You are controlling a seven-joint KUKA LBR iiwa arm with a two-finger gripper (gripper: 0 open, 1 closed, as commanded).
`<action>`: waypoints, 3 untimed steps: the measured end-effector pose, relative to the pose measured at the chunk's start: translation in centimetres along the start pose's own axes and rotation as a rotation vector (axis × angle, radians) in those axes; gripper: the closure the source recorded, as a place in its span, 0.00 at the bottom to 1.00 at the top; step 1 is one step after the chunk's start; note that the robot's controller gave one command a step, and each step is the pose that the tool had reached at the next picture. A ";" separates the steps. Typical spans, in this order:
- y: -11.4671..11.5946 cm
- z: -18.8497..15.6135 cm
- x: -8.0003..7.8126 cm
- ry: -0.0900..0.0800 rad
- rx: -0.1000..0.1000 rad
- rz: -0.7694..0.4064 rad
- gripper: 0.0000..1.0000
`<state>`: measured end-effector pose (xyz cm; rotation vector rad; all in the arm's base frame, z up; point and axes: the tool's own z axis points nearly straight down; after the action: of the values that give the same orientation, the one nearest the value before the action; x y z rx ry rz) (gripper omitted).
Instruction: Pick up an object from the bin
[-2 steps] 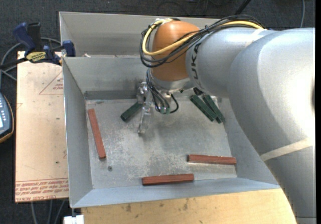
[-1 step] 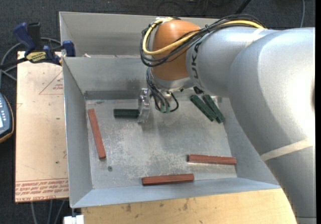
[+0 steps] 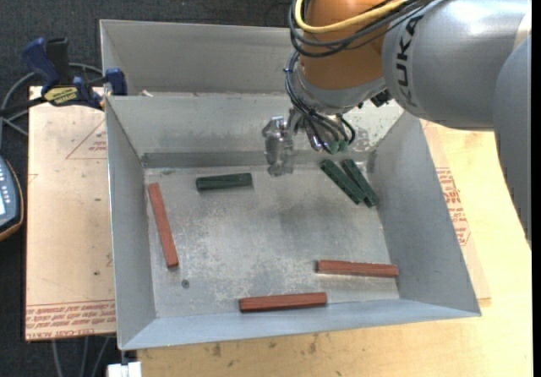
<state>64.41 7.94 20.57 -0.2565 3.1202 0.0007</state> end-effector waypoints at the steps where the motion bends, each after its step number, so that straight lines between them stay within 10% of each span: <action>1: -0.5 6.9 4.3 0.015 0.000 0.258 1.00; 2: -0.5 6.7 4.2 0.010 0.000 0.258 0.00; 3: 8.0 13.8 -0.8 0.007 -0.004 0.119 0.00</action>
Offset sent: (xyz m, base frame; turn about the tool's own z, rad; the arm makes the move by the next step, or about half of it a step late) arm -0.0398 -0.0121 -0.0675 0.2582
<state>64.02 15.96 6.81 -0.0712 3.1371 0.0067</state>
